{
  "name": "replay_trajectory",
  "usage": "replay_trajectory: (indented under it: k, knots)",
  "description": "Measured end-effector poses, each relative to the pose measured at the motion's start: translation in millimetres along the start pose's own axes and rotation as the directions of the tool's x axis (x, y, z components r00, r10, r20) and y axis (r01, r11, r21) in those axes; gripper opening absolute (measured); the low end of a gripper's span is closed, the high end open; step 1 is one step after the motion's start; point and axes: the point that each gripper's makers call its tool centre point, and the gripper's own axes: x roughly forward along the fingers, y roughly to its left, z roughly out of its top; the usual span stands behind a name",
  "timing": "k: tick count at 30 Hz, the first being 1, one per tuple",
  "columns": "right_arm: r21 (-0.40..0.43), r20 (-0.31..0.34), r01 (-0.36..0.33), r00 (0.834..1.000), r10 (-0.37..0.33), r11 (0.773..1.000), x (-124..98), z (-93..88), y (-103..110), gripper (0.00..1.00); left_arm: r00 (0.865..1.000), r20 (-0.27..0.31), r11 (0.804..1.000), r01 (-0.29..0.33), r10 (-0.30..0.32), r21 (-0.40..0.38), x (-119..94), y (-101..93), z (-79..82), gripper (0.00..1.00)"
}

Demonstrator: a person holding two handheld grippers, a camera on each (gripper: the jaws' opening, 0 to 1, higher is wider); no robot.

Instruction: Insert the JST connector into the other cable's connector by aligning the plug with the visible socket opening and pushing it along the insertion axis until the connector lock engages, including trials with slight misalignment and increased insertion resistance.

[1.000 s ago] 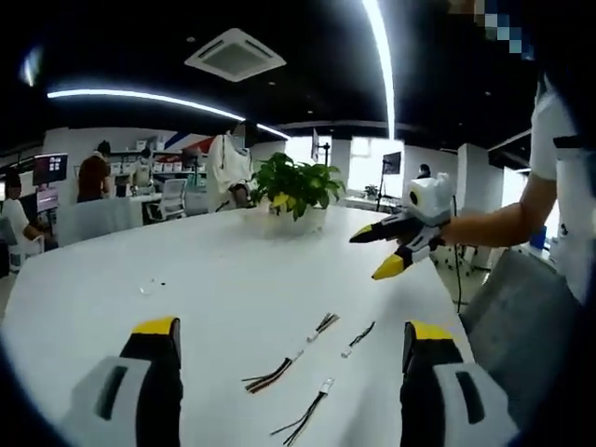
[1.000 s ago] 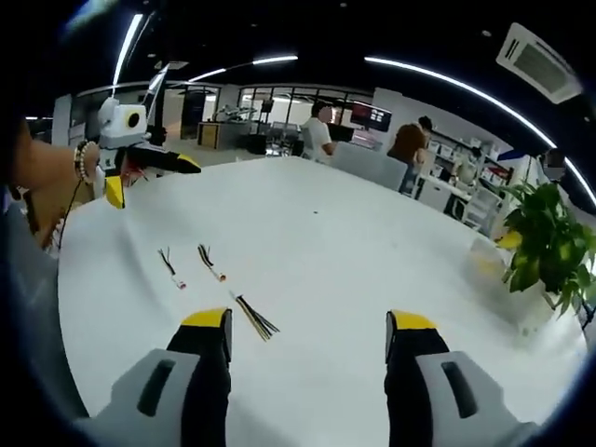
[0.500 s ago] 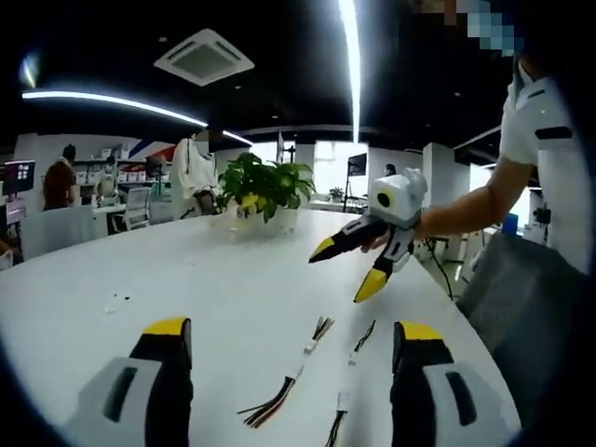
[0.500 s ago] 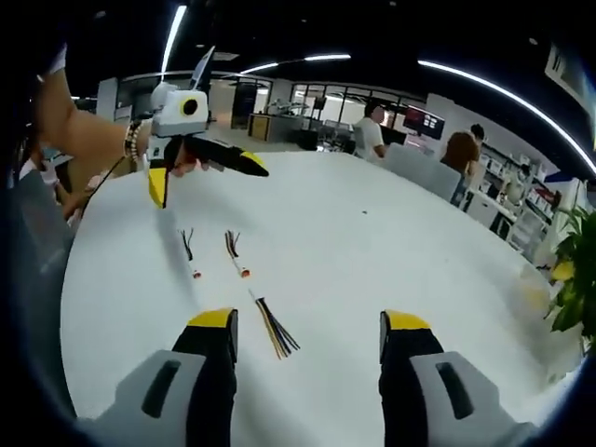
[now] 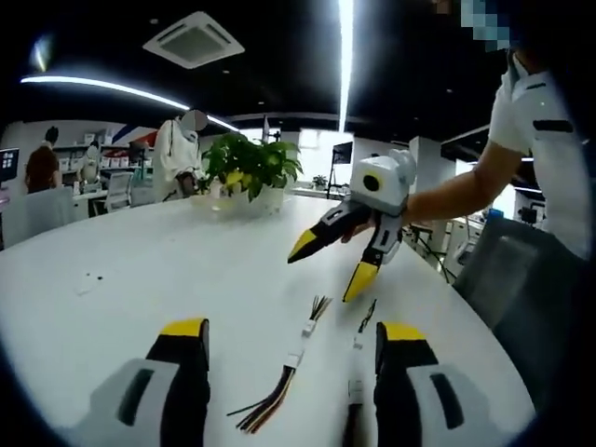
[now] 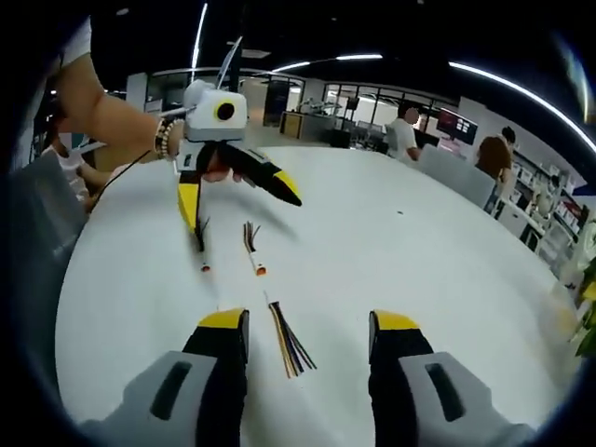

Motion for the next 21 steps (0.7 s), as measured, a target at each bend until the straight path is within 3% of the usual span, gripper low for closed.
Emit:
replay_trajectory:
  k: [6, 10, 15, 19, 21]
  knots:
    - [-0.048, 0.031, -0.090, 0.995, 0.092, 0.995, 12, 2.6, 17, 0.36, 0.999, -0.047, 1.000, 0.022, -0.022, -0.002, 9, 0.4, -17.0, 0.61]
    - [-0.077, 0.035, -0.139, 0.989, 0.142, 0.987, 21, -0.8, 25, 0.32, 0.997, -0.069, 0.999, 0.032, -0.032, 0.006, 11, 0.8, -22.8, 0.49]
    - [-0.105, 0.039, -0.171, 0.984, 0.176, 0.980, 25, -2.9, 28, 0.25, 0.997, -0.073, 0.999, 0.035, -0.036, -0.006, 11, 2.4, -25.3, 0.43]
    - [-0.140, 0.067, -0.181, 0.979, 0.192, 0.973, 28, 2.4, 30, 0.22, 0.996, -0.068, 0.998, 0.059, -0.059, -0.004, 11, -0.8, -24.8, 0.23]
    - [-0.129, 0.069, -0.189, 0.977, 0.199, 0.973, 29, 1.7, 31, 0.23, 0.995, -0.077, 0.998, 0.059, -0.059, -0.003, 11, -0.5, -27.2, 0.24]
